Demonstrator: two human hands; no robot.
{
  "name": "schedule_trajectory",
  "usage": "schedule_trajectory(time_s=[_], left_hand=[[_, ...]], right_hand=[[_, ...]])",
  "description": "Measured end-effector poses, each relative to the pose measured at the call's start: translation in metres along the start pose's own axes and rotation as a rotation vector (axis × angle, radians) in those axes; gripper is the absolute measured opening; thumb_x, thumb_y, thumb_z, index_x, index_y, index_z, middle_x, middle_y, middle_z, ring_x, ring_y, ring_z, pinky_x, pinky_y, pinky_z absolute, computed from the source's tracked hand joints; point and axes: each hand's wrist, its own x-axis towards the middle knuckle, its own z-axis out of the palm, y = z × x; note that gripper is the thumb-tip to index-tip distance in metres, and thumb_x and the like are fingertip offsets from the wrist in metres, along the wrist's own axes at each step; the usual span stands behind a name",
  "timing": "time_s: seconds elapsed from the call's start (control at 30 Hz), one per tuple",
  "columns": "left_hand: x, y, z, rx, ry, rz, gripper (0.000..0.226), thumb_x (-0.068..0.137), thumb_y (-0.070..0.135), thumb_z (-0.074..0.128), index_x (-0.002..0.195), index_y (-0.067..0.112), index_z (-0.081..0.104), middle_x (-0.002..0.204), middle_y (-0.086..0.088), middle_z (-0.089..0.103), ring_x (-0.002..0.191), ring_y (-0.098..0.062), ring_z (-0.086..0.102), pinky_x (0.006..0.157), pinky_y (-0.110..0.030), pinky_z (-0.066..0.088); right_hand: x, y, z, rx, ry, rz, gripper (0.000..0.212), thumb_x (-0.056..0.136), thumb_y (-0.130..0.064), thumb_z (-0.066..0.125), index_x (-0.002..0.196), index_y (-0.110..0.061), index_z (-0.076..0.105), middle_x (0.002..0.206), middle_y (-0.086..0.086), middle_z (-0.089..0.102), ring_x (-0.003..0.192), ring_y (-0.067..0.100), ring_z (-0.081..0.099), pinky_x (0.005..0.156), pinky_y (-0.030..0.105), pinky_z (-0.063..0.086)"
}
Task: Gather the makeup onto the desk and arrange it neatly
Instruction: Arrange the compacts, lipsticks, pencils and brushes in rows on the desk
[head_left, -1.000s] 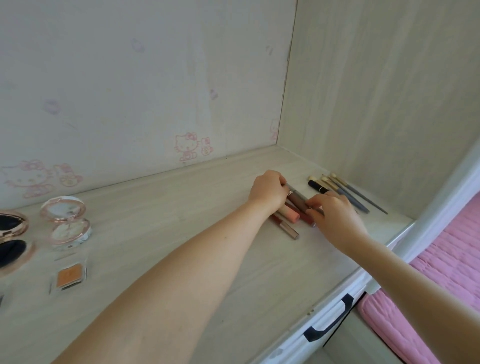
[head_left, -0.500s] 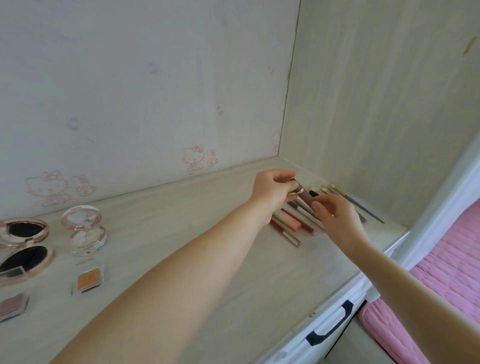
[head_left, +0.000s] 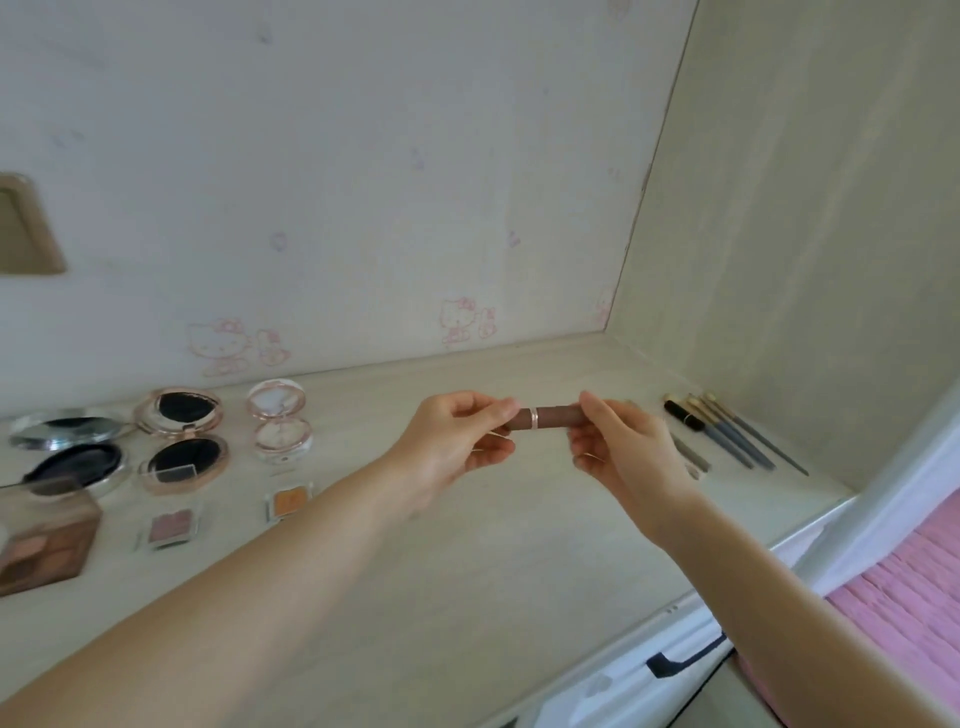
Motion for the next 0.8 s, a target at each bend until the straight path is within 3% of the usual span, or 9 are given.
schedule_trajectory(time_s=[0.1, 0.2, 0.37, 0.47, 0.53, 0.63, 0.8], left_hand=[[-0.026, 0.001, -0.025, 0.018, 0.006, 0.005, 0.017, 0.089, 0.024, 0.066, 0.085, 0.008, 0.069, 0.073, -0.005, 0.064, 0.066, -0.018, 0.064, 0.066, -0.026, 0.055], [-0.052, 0.004, -0.049, 0.061, 0.009, -0.003, 0.022, 0.091, 0.030, 0.062, 0.085, 0.010, 0.069, 0.070, -0.004, 0.063, 0.064, -0.018, 0.064, 0.062, -0.026, 0.054], [-0.098, 0.003, -0.094, 0.116, 0.059, -0.030, 0.025, 0.092, 0.034, 0.059, 0.085, 0.012, 0.069, 0.070, -0.003, 0.065, 0.064, -0.018, 0.065, 0.060, -0.025, 0.053], [-0.125, 0.001, -0.122, 0.214, 0.063, -0.022, 0.017, 0.087, 0.030, 0.066, 0.087, 0.014, 0.070, 0.074, -0.003, 0.067, 0.067, -0.017, 0.066, 0.061, -0.024, 0.052], [-0.140, 0.001, -0.139, 0.311, 0.075, -0.010, 0.013, 0.084, 0.022, 0.070, 0.093, 0.013, 0.070, 0.074, 0.000, 0.068, 0.067, -0.015, 0.065, 0.061, -0.022, 0.052], [-0.159, 0.000, -0.160, 0.420, 0.110, 0.017, 0.011, 0.083, 0.018, 0.072, 0.093, 0.012, 0.069, 0.069, 0.002, 0.068, 0.063, -0.012, 0.064, 0.057, -0.019, 0.050], [-0.182, -0.005, -0.185, 0.514, 0.181, 0.096, 0.006, 0.086, 0.021, 0.069, 0.087, 0.015, 0.069, 0.066, 0.001, 0.068, 0.058, -0.009, 0.062, 0.055, -0.018, 0.047]], right_hand=[[-0.012, -0.001, 0.026, 0.011, -0.055, 0.019, 0.028, 0.092, -0.023, 0.062, 0.091, 0.004, 0.069, 0.064, 0.006, 0.057, 0.058, 0.011, 0.053, 0.057, 0.023, 0.047], [-0.026, 0.002, 0.051, -0.090, -0.110, 0.017, 0.021, 0.092, -0.024, 0.061, 0.086, -0.007, 0.072, 0.063, 0.005, 0.058, 0.054, 0.013, 0.051, 0.057, 0.025, 0.048], [-0.052, 0.017, 0.102, -0.302, -0.216, 0.023, 0.032, 0.094, -0.033, 0.057, 0.081, -0.008, 0.073, 0.061, 0.004, 0.062, 0.050, 0.015, 0.045, 0.054, 0.025, 0.041], [-0.069, 0.033, 0.134, -0.316, -0.279, 0.058, 0.032, 0.095, -0.032, 0.054, 0.080, -0.009, 0.070, 0.064, 0.011, 0.066, 0.046, 0.015, 0.040, 0.045, 0.022, 0.036], [-0.078, 0.040, 0.153, -0.309, -0.304, 0.088, 0.030, 0.095, -0.029, 0.052, 0.080, -0.009, 0.069, 0.055, 0.010, 0.059, 0.040, 0.014, 0.037, 0.041, 0.021, 0.033], [-0.087, 0.048, 0.176, -0.312, -0.359, 0.111, 0.030, 0.096, -0.027, 0.051, 0.078, -0.011, 0.068, 0.051, 0.007, 0.056, 0.039, 0.015, 0.035, 0.041, 0.022, 0.031], [-0.100, 0.062, 0.200, -0.284, -0.498, 0.080, 0.037, 0.100, -0.030, 0.045, 0.084, -0.005, 0.067, 0.060, 0.003, 0.067, 0.046, 0.012, 0.044, 0.046, 0.020, 0.038]])
